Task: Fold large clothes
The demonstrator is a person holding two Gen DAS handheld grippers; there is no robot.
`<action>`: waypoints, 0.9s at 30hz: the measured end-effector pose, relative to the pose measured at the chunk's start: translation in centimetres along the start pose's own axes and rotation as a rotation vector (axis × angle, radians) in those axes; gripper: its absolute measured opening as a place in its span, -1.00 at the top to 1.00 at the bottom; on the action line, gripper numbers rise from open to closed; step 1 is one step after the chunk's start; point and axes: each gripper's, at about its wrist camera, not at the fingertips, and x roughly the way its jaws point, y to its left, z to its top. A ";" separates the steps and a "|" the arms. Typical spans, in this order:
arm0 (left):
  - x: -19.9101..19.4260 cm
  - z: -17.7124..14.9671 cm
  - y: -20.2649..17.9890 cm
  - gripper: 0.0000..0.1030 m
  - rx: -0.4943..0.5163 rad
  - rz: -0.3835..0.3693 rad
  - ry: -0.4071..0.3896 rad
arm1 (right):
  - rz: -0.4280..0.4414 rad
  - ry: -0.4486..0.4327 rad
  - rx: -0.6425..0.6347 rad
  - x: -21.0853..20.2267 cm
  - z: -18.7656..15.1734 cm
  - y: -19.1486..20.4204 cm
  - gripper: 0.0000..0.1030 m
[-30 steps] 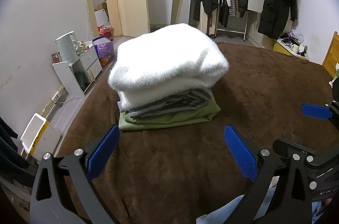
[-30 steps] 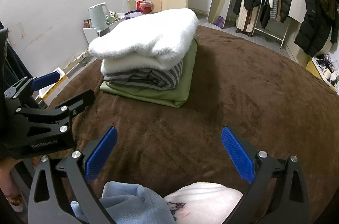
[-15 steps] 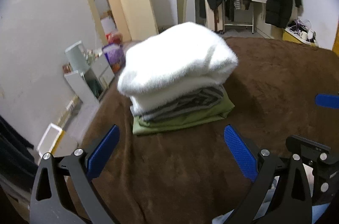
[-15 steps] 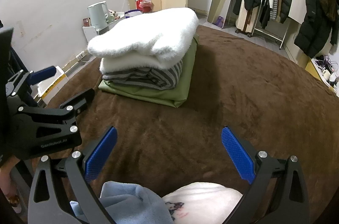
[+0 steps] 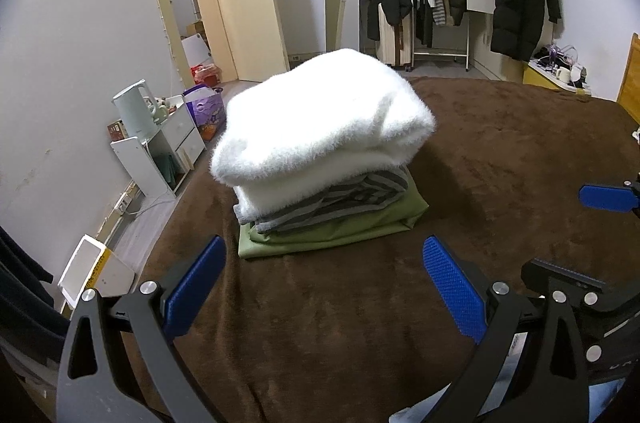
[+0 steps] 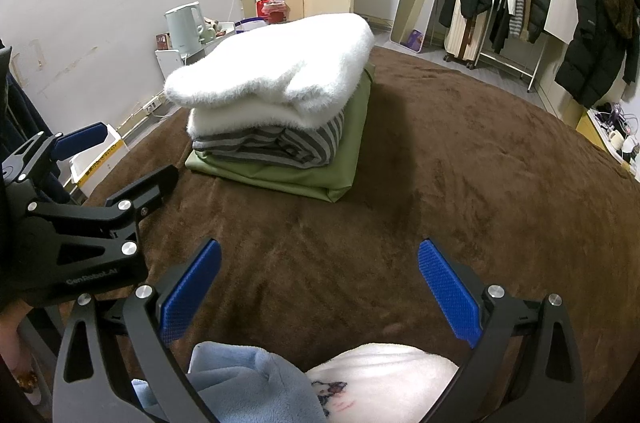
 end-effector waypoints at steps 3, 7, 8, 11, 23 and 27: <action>-0.1 0.0 0.0 -0.87 0.001 0.003 0.000 | 0.000 0.001 0.000 0.0 0.1 0.1 -0.89; -0.2 0.0 0.0 -0.87 -0.006 -0.001 0.002 | 0.000 0.001 0.001 0.0 0.0 -0.1 -0.89; -0.2 0.0 -0.1 -0.87 -0.006 -0.001 0.002 | 0.000 0.001 0.000 0.0 0.1 0.0 -0.89; -0.2 0.0 -0.1 -0.87 -0.013 -0.001 0.007 | 0.001 0.002 -0.001 0.0 0.1 0.0 -0.89; 0.1 -0.5 0.6 -0.87 -0.054 -0.004 0.035 | 0.004 0.004 -0.001 0.1 0.0 -0.2 -0.89; 0.3 -0.7 0.7 -0.87 -0.060 -0.013 0.046 | 0.003 -0.001 -0.007 0.2 -0.1 -0.3 -0.89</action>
